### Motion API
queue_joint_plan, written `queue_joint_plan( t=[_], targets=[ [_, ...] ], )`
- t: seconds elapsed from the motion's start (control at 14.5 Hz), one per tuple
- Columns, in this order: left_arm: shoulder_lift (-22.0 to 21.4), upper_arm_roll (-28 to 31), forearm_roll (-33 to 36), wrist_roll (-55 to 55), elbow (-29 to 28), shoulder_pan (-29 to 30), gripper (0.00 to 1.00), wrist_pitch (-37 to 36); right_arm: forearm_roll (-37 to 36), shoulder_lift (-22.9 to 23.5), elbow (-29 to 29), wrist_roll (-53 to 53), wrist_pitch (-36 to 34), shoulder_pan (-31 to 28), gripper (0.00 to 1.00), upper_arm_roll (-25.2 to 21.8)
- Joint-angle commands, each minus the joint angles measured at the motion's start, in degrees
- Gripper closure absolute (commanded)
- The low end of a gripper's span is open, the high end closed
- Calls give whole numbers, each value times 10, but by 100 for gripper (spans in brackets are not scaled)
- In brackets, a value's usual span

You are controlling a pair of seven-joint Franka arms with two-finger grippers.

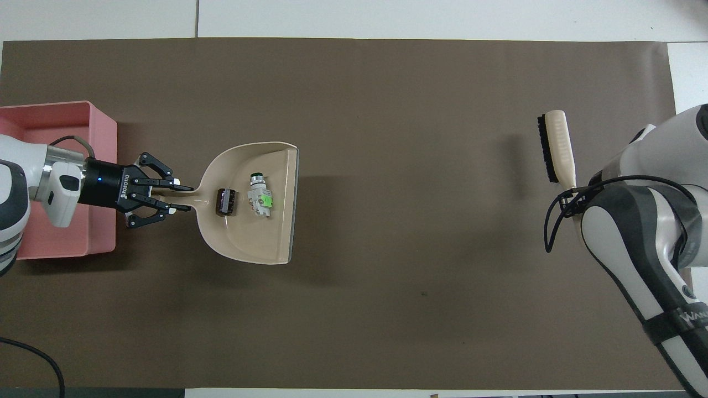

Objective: Clean e-waste and dump in bin
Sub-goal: 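Lift the dustpan with the left gripper and tip it over the pink bin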

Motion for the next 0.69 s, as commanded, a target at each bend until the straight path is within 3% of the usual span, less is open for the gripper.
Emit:
queue_joint_plan(
  t=[0.0, 0.28, 0.62],
  targets=[
    [31, 2, -21, 19, 68, 37, 100, -79, -7, -25, -50, -40, 41, -49, 100, 8],
    [81, 23, -10, 13, 186, 77, 100, -163, -7, -22, -91, -73, 94, -98, 100, 8],
    [142, 141, 25, 18, 303, 76, 100, -253, -7, -29, -125, -79, 115, -111, 99, 8]
  ],
)
